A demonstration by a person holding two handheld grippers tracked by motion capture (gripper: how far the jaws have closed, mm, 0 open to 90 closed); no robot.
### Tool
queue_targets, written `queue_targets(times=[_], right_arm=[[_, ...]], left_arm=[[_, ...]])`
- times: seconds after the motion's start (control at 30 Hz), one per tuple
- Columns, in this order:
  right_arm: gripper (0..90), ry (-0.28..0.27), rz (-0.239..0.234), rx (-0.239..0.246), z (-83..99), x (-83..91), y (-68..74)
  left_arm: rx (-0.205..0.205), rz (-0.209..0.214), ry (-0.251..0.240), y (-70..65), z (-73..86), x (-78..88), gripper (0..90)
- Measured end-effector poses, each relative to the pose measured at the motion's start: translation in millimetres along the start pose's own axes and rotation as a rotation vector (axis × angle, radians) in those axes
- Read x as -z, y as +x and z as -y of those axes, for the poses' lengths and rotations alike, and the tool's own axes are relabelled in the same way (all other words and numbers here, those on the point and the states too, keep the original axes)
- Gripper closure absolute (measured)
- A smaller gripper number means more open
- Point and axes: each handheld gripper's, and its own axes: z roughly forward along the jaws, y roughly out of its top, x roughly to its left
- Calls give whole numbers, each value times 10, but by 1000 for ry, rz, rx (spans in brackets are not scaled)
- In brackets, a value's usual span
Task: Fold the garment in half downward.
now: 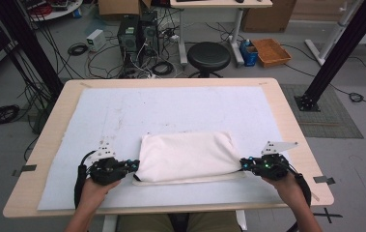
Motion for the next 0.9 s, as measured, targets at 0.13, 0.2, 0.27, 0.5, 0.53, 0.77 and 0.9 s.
queue_targets(times=[0.13,0.2,0.27,0.5,0.53,0.77,0.9], right_arm=[[847,22,-39,-9,13,84,-2],[828,69,-59,-20,41,57,2],[617,75,-54,-44,58,8,-10],[494,27,115,-157,-24,-249,-88],[571,53,113,-145,-29,-321,-75],[875,130,145,-90,-56,-295,69],[858,113,142,-109,-4,-235,78]], left_arm=[[23,5,28,9,59,60,886],[42,-44,55,32,103,42,853],[112,-76,63,87,107,-3,580],[94,-119,110,75,42,-292,490],[71,-149,108,47,41,-301,525],[34,-165,138,86,7,-311,857],[32,-137,111,95,1,-302,839]])
